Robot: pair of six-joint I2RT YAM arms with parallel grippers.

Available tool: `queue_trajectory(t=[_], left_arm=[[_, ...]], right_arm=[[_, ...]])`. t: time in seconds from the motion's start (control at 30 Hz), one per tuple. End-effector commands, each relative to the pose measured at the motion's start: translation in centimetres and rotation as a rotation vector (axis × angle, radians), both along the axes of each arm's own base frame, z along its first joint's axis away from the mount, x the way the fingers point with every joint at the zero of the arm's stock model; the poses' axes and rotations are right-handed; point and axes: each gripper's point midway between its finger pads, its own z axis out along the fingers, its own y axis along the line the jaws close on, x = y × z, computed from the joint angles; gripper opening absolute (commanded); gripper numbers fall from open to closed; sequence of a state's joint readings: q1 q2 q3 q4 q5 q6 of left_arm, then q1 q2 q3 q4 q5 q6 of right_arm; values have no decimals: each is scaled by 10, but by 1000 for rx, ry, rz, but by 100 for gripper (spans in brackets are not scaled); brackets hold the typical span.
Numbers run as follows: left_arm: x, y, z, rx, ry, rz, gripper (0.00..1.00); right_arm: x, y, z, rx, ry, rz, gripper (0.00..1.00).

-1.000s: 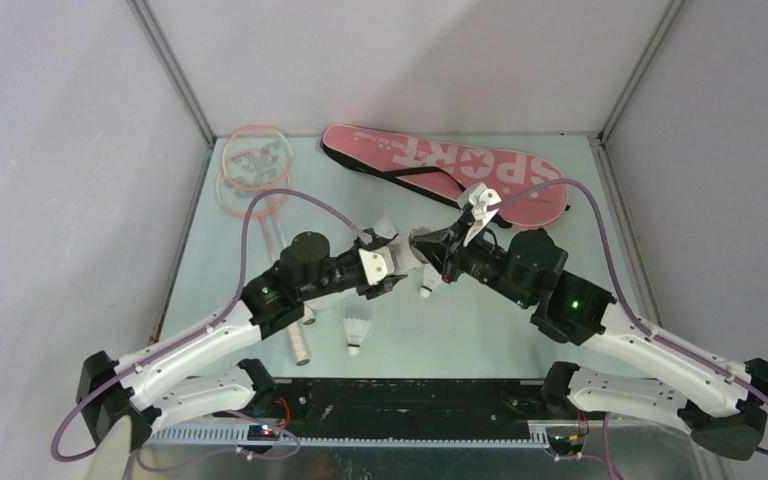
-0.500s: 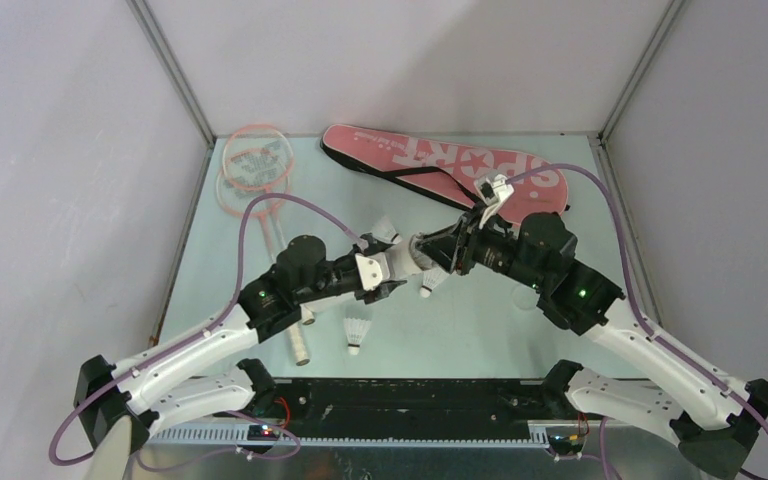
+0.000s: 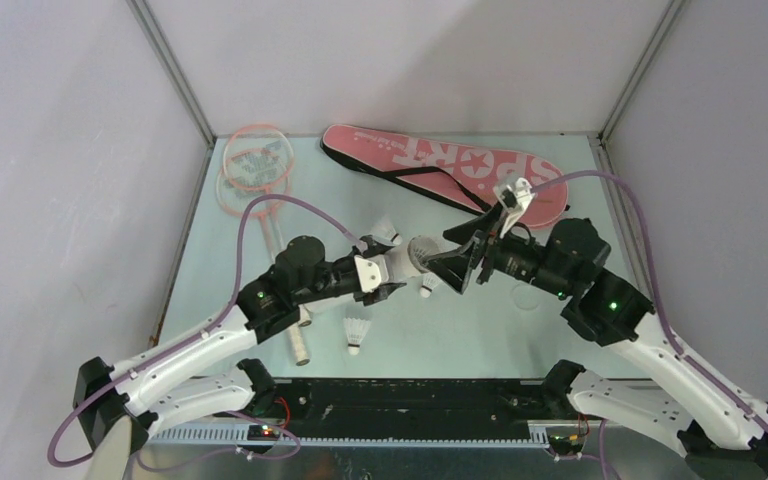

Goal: Pack up the badminton gear
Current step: Place the shuttlecock at the shuttle tube.

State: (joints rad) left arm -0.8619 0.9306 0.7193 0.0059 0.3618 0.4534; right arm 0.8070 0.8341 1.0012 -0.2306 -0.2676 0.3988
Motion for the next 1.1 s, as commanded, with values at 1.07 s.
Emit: queue_trajectory(t=[1.07], left_arm=[[-18, -4, 26, -45, -94, -115, 36]], right_arm=[[68, 16, -72, -354, 75, -250, 99]])
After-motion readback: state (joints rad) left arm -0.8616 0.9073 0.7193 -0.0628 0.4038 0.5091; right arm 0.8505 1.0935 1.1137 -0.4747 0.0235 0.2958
